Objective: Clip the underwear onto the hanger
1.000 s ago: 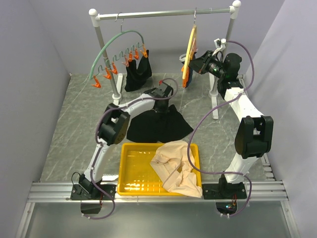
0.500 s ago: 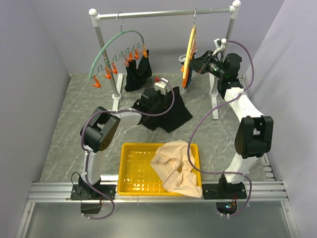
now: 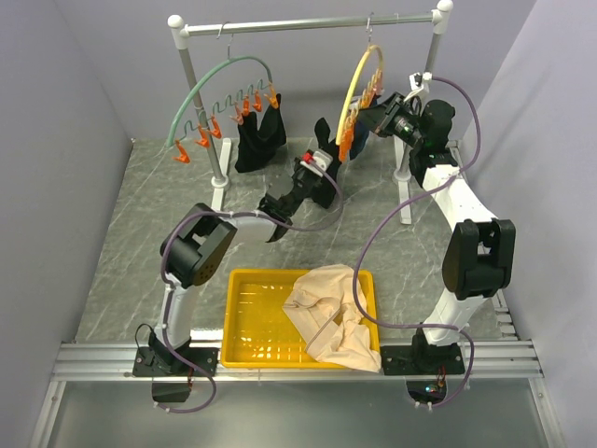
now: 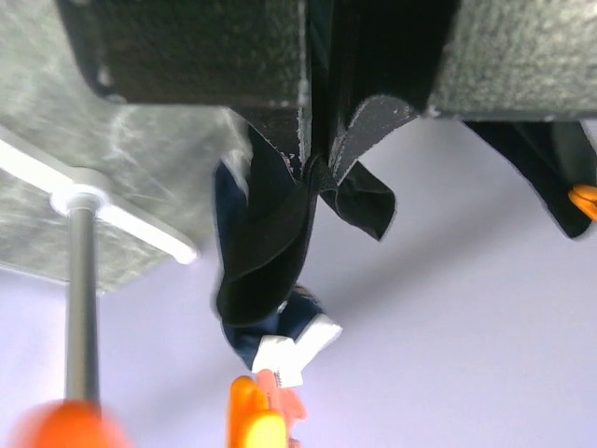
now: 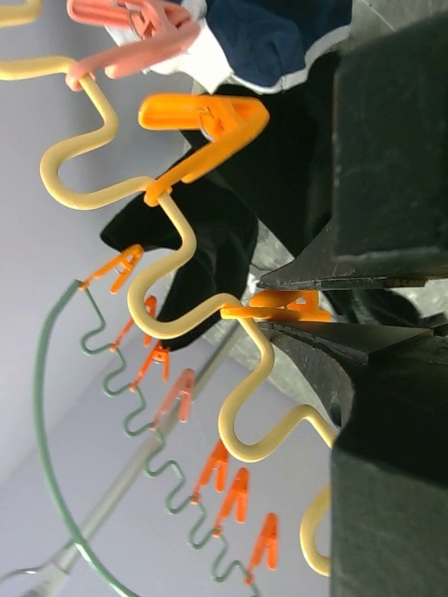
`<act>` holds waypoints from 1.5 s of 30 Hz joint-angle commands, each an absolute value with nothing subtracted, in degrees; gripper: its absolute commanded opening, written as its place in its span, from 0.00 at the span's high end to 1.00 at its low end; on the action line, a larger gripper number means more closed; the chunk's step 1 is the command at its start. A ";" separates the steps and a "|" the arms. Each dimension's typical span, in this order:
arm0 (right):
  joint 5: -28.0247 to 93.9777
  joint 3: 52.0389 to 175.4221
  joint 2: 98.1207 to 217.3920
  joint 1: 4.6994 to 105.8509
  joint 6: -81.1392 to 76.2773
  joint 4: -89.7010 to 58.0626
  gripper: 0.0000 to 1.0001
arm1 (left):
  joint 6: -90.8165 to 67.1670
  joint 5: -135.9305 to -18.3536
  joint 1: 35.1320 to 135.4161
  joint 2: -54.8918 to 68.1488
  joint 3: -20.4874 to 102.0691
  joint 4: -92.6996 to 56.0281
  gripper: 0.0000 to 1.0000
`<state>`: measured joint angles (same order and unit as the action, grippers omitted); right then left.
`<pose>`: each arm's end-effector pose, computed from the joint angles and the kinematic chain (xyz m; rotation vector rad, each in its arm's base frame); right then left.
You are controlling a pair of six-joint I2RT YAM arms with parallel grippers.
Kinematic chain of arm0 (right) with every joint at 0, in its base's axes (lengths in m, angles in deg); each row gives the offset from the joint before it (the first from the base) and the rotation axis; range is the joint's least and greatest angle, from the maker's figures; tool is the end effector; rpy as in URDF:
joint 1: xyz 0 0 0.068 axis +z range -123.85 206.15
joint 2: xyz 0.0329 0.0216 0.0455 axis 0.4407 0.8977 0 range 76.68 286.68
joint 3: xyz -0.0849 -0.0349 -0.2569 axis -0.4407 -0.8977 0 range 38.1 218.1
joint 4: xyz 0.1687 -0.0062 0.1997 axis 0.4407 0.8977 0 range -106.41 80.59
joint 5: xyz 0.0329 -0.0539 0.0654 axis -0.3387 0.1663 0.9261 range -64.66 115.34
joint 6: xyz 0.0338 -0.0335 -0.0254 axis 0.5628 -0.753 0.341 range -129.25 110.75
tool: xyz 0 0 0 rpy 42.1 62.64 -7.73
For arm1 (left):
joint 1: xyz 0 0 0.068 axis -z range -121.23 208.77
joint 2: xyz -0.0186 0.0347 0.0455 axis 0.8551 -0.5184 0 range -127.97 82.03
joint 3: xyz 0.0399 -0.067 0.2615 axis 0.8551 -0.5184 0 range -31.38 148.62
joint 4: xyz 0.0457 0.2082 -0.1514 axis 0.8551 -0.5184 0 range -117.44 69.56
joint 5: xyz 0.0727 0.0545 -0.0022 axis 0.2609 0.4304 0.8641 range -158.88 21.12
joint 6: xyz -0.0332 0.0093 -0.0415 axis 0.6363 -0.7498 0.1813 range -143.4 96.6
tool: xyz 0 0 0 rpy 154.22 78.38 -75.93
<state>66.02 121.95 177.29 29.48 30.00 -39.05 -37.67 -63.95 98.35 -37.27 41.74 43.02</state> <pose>0.4190 0.0477 0.3700 -0.1221 1.5933 1.1053 0.3616 -0.2950 0.2410 0.5108 1.1707 -0.3258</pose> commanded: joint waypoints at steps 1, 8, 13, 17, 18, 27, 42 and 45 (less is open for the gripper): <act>60.76 121.33 173.45 30.19 33.11 -39.36 1.00 | -45.63 -59.75 100.17 -37.94 43.33 52.68 1.00; 58.65 121.06 173.36 31.16 34.97 -37.60 1.00 | -47.22 -53.51 102.28 -38.81 47.02 50.32 1.00; 61.10 119.75 173.09 31.51 34.61 -40.05 1.00 | -42.40 -55.24 102.19 -37.76 46.32 51.37 1.00; 62.95 118.52 172.48 31.42 32.95 -42.25 1.00 | -33.70 -59.90 100.44 -35.31 45.18 48.04 1.00; 63.56 118.34 172.56 31.07 32.94 -42.86 1.00 | -31.43 -60.79 100.26 -34.95 45.00 47.42 1.00; 67.52 118.51 173.00 30.81 30.93 -45.33 1.00 | -25.17 -67.72 97.89 -34.51 46.23 45.04 1.00; 72.62 119.74 173.35 30.81 19.85 -43.57 1.00 | -17.78 -84.60 94.02 -32.22 46.32 43.37 1.00; 74.02 119.75 173.44 30.89 19.32 -43.84 1.00 | -17.69 -88.47 93.32 -31.61 47.19 41.79 1.00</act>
<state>70.66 118.34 175.09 30.99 21.71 -42.76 -19.50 -81.66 93.80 -35.89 44.80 40.62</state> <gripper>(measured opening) 0.192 0.110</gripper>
